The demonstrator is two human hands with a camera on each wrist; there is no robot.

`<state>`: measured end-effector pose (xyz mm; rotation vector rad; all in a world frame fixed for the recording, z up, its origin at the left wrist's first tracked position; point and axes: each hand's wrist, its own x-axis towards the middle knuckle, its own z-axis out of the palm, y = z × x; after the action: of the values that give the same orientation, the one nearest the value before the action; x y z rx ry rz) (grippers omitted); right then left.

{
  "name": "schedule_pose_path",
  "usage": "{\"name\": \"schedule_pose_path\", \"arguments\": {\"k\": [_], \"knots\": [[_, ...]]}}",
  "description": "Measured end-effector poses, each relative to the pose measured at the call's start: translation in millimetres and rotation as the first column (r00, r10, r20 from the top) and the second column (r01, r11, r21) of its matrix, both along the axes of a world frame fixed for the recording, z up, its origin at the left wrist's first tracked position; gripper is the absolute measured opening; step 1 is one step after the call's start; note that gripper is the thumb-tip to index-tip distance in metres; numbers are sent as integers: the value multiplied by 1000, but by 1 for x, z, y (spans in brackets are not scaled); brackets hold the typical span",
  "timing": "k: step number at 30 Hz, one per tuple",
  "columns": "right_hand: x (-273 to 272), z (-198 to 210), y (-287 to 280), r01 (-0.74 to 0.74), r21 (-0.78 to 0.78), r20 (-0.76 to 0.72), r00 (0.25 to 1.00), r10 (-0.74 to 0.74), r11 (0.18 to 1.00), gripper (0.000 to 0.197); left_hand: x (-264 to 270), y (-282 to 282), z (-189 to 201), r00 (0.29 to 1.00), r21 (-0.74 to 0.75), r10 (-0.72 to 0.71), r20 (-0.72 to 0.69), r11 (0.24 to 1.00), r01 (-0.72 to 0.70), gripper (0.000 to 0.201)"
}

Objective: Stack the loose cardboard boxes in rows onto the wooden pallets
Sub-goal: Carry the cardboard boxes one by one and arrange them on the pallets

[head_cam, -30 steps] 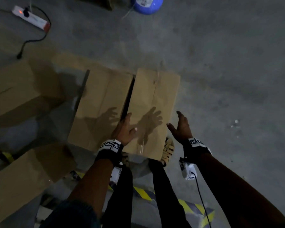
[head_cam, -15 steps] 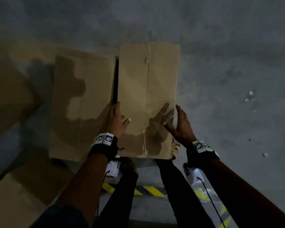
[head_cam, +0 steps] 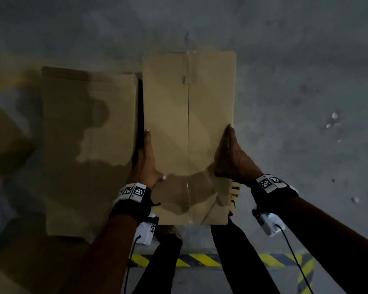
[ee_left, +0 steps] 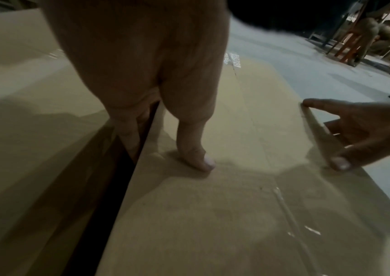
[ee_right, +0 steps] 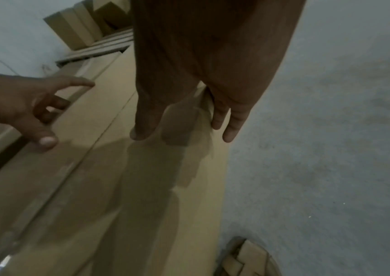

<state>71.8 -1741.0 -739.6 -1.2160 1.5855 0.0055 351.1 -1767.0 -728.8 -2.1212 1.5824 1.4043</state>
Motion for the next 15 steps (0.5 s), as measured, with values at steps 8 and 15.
{"name": "schedule_pose_path", "arguments": {"k": [8,15], "knots": [[0,-4,-17,-36,21,52,998,35,999,164,-6,-10,0,994,16,10,105,1000,-12,166],[11,12,-8,167,-8,101,981,-165,986,153,-3,-12,10,999,45,-33,8,998,33,165]]}}
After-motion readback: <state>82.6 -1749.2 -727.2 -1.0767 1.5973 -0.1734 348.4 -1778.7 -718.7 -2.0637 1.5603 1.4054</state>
